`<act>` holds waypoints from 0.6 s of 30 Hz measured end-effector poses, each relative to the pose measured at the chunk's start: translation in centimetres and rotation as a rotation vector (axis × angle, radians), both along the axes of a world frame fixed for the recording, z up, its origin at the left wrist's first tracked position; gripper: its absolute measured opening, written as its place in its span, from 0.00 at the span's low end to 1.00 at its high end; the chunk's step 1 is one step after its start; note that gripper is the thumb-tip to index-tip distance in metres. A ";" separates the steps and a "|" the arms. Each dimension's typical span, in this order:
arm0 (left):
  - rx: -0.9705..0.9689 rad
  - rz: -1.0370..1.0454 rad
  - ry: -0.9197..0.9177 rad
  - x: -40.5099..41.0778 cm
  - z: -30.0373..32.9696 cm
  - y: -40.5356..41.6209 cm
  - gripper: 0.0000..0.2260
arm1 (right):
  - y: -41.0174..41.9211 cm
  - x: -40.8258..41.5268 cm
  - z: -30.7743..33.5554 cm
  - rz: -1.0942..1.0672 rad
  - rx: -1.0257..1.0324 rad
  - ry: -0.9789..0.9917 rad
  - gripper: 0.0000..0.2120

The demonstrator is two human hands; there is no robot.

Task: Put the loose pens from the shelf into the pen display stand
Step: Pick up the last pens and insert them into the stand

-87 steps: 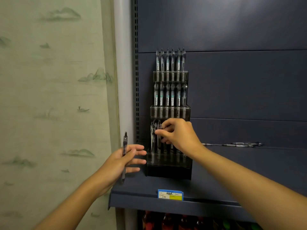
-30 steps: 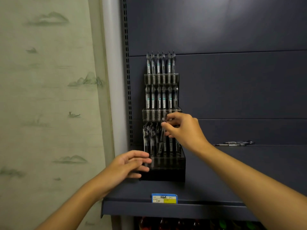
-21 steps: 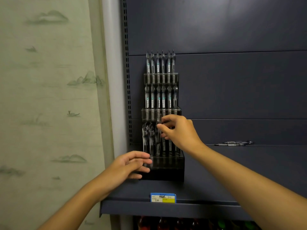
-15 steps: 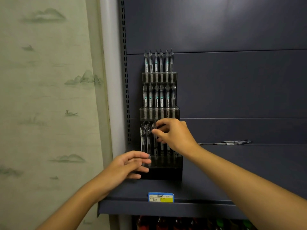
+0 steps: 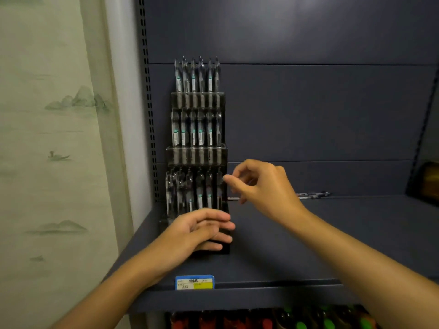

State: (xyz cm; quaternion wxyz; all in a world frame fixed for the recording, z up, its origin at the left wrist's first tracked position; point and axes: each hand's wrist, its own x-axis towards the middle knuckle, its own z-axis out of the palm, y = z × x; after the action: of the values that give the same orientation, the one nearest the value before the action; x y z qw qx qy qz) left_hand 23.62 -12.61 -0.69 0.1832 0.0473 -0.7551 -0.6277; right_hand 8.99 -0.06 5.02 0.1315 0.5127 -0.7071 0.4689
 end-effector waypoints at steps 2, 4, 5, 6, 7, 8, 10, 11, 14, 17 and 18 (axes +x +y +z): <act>-0.012 -0.062 0.003 -2.5 0.1 2.2 0.11 | 1.9 -2.4 -0.2 -0.035 -0.003 -0.020 0.10; -0.050 -0.136 -0.002 -5.1 -0.1 4.5 0.12 | 3.5 -5.3 -0.9 -0.075 -0.004 -0.024 0.09; -0.068 -0.164 -0.008 -6.6 -0.2 5.5 0.12 | 4.2 -7.0 -1.3 -0.104 -0.009 -0.017 0.09; -0.087 -0.179 -0.014 -8.1 -0.4 6.4 0.12 | 4.9 -8.7 -1.8 -0.138 -0.010 -0.004 0.08; -0.112 -0.179 -0.024 -9.7 -0.6 7.1 0.12 | 5.6 -10.5 -2.3 -0.171 0.002 0.007 0.08; -0.142 -0.165 -0.035 -11.5 -0.7 7.8 0.12 | 6.3 -12.4 -2.9 -0.196 0.028 0.012 0.07; -0.221 -0.103 -0.058 -15.2 -1.1 8.8 0.12 | 7.5 -16.5 -4.0 -0.224 0.114 0.004 0.05; -0.274 -0.061 -0.074 -17.1 -1.4 8.8 0.12 | 8.0 -18.7 -4.6 -0.233 0.174 0.004 0.04; -0.505 0.104 -0.159 -22.1 -2.7 7.4 0.12 | 9.1 -25.0 -6.2 -0.221 0.366 0.027 0.09; -0.684 0.244 -0.277 -25.2 -3.4 4.7 0.13 | 9.7 -30.2 -7.1 -0.203 0.505 0.051 0.13; -0.756 0.252 -0.320 -25.8 -3.5 4.0 0.14 | 9.7 -31.7 -7.3 -0.201 0.532 0.074 0.14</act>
State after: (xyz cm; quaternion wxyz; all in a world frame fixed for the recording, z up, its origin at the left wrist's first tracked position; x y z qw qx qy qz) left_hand -2.23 -8.61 -4.19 0.1435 0.1657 -0.9392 -0.2642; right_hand -22.75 9.60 -2.29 0.0638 0.4735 -0.8472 0.2323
